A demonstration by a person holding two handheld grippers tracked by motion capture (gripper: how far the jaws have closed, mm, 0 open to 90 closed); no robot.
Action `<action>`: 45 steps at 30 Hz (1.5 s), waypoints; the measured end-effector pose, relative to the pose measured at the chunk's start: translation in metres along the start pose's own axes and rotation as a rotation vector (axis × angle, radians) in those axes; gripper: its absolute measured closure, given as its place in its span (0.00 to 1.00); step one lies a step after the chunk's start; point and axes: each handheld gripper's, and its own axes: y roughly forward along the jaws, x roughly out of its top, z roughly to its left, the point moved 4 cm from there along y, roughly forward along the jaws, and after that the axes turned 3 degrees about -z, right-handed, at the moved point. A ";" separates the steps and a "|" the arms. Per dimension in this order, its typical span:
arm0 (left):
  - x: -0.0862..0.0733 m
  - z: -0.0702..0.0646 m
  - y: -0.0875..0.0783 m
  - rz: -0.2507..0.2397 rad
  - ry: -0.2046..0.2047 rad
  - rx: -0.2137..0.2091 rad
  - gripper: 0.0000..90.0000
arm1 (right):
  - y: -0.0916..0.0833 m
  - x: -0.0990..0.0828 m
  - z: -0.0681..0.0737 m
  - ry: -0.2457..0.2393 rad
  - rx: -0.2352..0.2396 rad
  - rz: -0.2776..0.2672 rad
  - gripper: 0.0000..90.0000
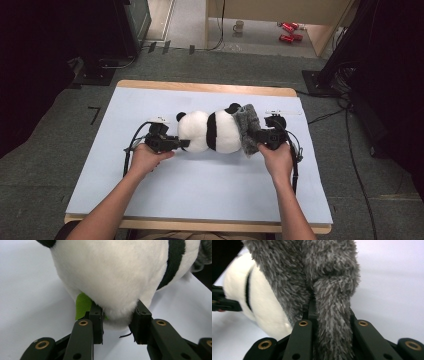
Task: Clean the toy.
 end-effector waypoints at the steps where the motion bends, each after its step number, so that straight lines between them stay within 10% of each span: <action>1: 0.000 0.001 0.000 -0.001 0.002 -0.003 0.75 | 0.001 -0.001 -0.002 0.002 -0.008 0.010 0.86; 6: -0.001 0.003 -0.003 0.004 0.008 -0.011 0.75 | -0.007 0.000 -0.009 0.024 -0.040 0.032 0.86; 14: -0.002 0.003 -0.003 -0.004 0.060 -0.004 0.70 | -0.017 0.011 0.027 -0.056 0.055 -0.005 0.86; 28: -0.014 0.004 -0.004 -0.023 0.183 0.063 0.46 | -0.002 0.014 0.014 -0.026 0.062 -0.037 0.85; 45: -0.019 0.016 0.013 -0.066 0.123 0.063 0.41 | 0.012 0.020 0.007 -0.039 0.021 -0.062 0.84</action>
